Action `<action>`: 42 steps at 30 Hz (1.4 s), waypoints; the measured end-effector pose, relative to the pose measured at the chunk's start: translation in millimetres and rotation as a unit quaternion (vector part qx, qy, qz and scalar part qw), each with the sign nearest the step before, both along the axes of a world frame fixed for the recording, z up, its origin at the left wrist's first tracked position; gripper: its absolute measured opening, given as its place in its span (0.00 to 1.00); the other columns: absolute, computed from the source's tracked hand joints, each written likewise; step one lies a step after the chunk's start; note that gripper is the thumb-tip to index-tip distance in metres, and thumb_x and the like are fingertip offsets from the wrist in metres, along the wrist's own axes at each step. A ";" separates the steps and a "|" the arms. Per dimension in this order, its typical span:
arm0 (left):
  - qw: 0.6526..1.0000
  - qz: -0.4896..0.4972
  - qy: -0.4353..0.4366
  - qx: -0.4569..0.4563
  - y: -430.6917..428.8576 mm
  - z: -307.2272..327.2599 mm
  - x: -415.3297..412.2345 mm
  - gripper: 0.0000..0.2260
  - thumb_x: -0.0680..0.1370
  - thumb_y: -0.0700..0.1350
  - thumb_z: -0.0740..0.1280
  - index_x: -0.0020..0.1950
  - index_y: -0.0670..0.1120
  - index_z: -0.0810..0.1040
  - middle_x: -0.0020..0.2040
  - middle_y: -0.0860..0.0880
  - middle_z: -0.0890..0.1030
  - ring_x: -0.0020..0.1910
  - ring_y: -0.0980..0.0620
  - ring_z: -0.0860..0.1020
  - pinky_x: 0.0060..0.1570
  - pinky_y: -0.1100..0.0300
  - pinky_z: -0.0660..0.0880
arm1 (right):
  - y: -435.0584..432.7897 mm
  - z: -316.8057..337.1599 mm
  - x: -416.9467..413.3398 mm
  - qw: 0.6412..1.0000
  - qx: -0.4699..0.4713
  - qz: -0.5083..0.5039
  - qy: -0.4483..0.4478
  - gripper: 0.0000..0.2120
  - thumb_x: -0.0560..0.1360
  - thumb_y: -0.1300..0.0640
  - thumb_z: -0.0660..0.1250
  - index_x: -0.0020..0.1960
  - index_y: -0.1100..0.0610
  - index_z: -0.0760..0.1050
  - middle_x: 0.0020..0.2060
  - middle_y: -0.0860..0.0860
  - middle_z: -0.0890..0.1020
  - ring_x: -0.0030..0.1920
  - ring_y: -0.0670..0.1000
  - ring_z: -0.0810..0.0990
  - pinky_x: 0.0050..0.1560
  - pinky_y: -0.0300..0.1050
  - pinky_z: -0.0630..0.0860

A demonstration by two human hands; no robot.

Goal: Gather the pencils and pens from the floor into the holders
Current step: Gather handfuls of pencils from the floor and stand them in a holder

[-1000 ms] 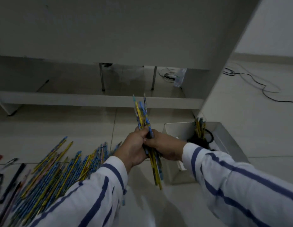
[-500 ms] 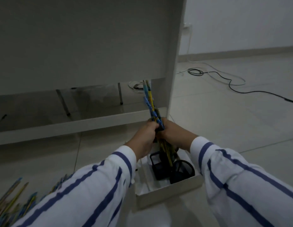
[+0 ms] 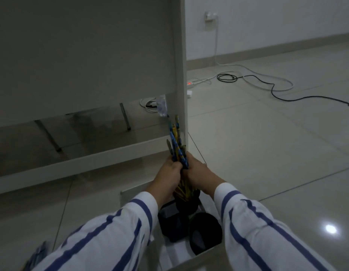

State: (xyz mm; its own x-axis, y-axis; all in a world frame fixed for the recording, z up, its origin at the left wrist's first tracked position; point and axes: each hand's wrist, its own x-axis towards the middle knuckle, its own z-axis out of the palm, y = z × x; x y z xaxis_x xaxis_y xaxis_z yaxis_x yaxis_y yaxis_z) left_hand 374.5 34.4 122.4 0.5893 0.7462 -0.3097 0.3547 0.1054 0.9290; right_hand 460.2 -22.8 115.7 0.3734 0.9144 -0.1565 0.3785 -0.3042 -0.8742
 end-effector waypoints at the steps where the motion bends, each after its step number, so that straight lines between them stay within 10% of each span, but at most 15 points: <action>1: 1.000 -0.002 0.011 0.007 0.9 -4.1 1.6 0.15 0.78 0.41 0.56 0.63 0.46 0.74 0.54 0.41 0.80 0.53 0.42 0.79 0.60 0.45 0.75 | 0.7 -5.4 0.8 1.000 0.007 -0.002 0.013 0.24 0.76 0.66 0.61 0.70 0.55 0.64 0.61 0.55 0.76 0.57 0.47 0.73 0.43 0.19 0.67; 10: 0.998 0.002 0.045 0.032 -2.2 -49.7 9.5 0.18 0.81 0.38 0.55 0.71 0.45 0.65 0.62 0.45 0.74 0.64 0.45 0.72 0.61 0.60 0.68 | 4.3 -57.7 8.4 0.999 -0.009 -0.020 0.033 0.21 0.73 0.59 0.64 0.65 0.54 0.68 0.59 0.56 0.71 0.59 0.57 0.76 0.63 0.55 0.73; 14: 0.998 0.015 0.053 0.030 -7.4 -65.5 10.2 0.19 0.82 0.39 0.54 0.73 0.45 0.62 0.67 0.43 0.72 0.65 0.45 0.71 0.57 0.63 0.65 | 1.8 -64.8 10.9 0.999 -0.046 -0.012 0.025 0.20 0.75 0.61 0.63 0.66 0.53 0.67 0.62 0.55 0.71 0.61 0.55 0.75 0.59 0.41 0.70; 19: 0.999 0.014 0.035 0.020 -13.6 -69.5 9.3 0.21 0.82 0.40 0.54 0.75 0.48 0.60 0.68 0.43 0.72 0.65 0.45 0.72 0.60 0.60 0.68 | -0.2 -70.7 11.0 0.992 -0.037 -0.055 0.103 0.19 0.74 0.63 0.63 0.65 0.53 0.71 0.59 0.56 0.78 0.58 0.54 0.78 0.63 0.52 0.74; 23: 1.000 0.014 0.017 0.015 -12.3 -68.9 5.6 0.21 0.82 0.40 0.56 0.75 0.49 0.59 0.66 0.45 0.72 0.65 0.46 0.72 0.64 0.56 0.69 | 1.0 -72.4 12.9 0.984 -0.021 -0.064 0.167 0.16 0.76 0.65 0.63 0.62 0.54 0.74 0.49 0.50 0.81 0.49 0.47 0.79 0.45 0.33 0.76; 27: 1.000 0.017 0.011 0.007 -9.9 -68.3 6.7 0.18 0.82 0.41 0.56 0.71 0.51 0.65 0.62 0.46 0.76 0.61 0.47 0.74 0.62 0.56 0.70 | 1.6 -73.5 9.7 0.976 -0.011 -0.097 0.196 0.15 0.75 0.66 0.61 0.55 0.52 0.77 0.48 0.53 0.82 0.49 0.51 0.81 0.50 0.43 0.78; 34: 0.999 0.026 0.021 -0.014 -10.4 -66.5 9.7 0.18 0.82 0.40 0.56 0.72 0.48 0.65 0.61 0.45 0.75 0.57 0.49 0.73 0.58 0.61 0.68 | 1.1 -77.4 5.8 0.994 -0.001 -0.092 0.066 0.07 0.77 0.61 0.61 0.50 0.51 0.75 0.52 0.55 0.70 0.51 0.52 0.74 0.52 0.39 0.68; 42: 0.996 0.059 0.022 -0.063 -8.8 -66.7 12.0 0.19 0.80 0.39 0.57 0.71 0.47 0.63 0.58 0.43 0.76 0.57 0.45 0.75 0.63 0.51 0.72 | 13.2 -108.8 13.1 0.994 -0.069 -0.017 -0.084 0.25 0.67 0.48 0.54 0.61 0.54 0.73 0.53 0.60 0.76 0.56 0.61 0.75 0.59 0.52 0.73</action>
